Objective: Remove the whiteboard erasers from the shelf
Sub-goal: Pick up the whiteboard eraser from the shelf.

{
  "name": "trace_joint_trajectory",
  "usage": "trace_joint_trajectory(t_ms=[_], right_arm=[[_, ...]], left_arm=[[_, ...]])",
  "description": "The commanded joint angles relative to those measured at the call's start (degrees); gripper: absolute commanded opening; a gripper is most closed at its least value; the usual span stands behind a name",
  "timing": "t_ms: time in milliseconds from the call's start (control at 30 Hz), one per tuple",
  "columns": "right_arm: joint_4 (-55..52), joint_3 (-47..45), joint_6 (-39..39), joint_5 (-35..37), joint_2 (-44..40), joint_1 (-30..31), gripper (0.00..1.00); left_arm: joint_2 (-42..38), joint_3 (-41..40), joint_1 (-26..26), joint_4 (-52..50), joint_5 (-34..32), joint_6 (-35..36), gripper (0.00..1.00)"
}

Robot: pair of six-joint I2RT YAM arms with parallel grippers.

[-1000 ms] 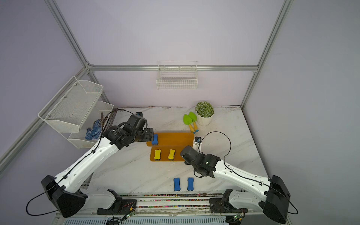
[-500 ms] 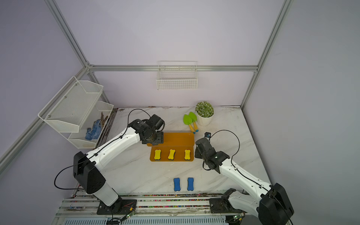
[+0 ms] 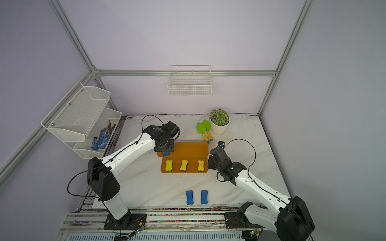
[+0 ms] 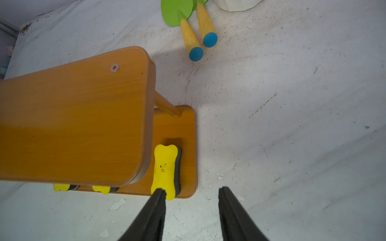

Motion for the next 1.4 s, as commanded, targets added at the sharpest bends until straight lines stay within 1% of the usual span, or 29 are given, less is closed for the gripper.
trace_joint_trajectory(t_ms=[0, 300, 400, 600, 700, 833, 900, 1000, 1033, 1167, 1367], right_arm=[[0.3, 0.8, -0.3, -0.9, 0.5, -0.3, 0.46], [-0.7, 1.3, -0.1, -1.7, 0.5, -0.3, 0.45], [-0.8, 1.6, -0.3, -1.9, 0.5, -0.3, 0.45], [-0.2, 1.7, -0.5, -2.6, 0.7, -0.3, 0.45], [0.0, 1.7, -0.7, -3.1, 0.8, -0.3, 0.45], [-0.3, 1.9, -1.3, -4.7, 0.8, -0.4, 0.44], [-0.6, 1.9, -1.2, -5.2, 0.3, -0.3, 0.44], [-1.1, 1.3, -1.3, -5.4, -1.5, -0.2, 0.44], [-1.2, 0.9, -1.3, -5.2, -2.3, -0.2, 0.44], [-1.8, -0.8, -1.2, -5.0, -5.6, -0.2, 0.43], [-3.1, -2.0, -0.9, -5.0, -9.0, -0.1, 0.43]], left_arm=[[0.5, 1.5, 0.6, -0.4, -1.5, -0.2, 0.55], [-0.1, -0.3, 1.2, 1.3, -1.1, -0.3, 0.44], [-0.5, -0.3, 1.3, 1.4, -0.9, -0.2, 0.38], [-2.7, -1.9, 1.2, 1.3, -0.7, -0.4, 0.22], [-5.3, -3.9, 1.2, 1.3, 0.6, -1.7, 0.13], [-11.1, -8.0, -0.1, 1.3, 1.3, -4.4, 0.07], [-14.4, -10.5, -1.4, 1.3, 1.8, -5.9, 0.05], [-19.7, -16.1, -4.7, 1.3, 1.9, -9.6, 0.04], [-23.0, -18.2, -6.2, 1.3, 1.8, -11.3, 0.04], [-30.1, -26.8, -12.6, 1.5, 1.5, -18.1, 0.03], [-36.5, -38.9, -22.8, 1.6, 1.8, -26.5, 0.02]])
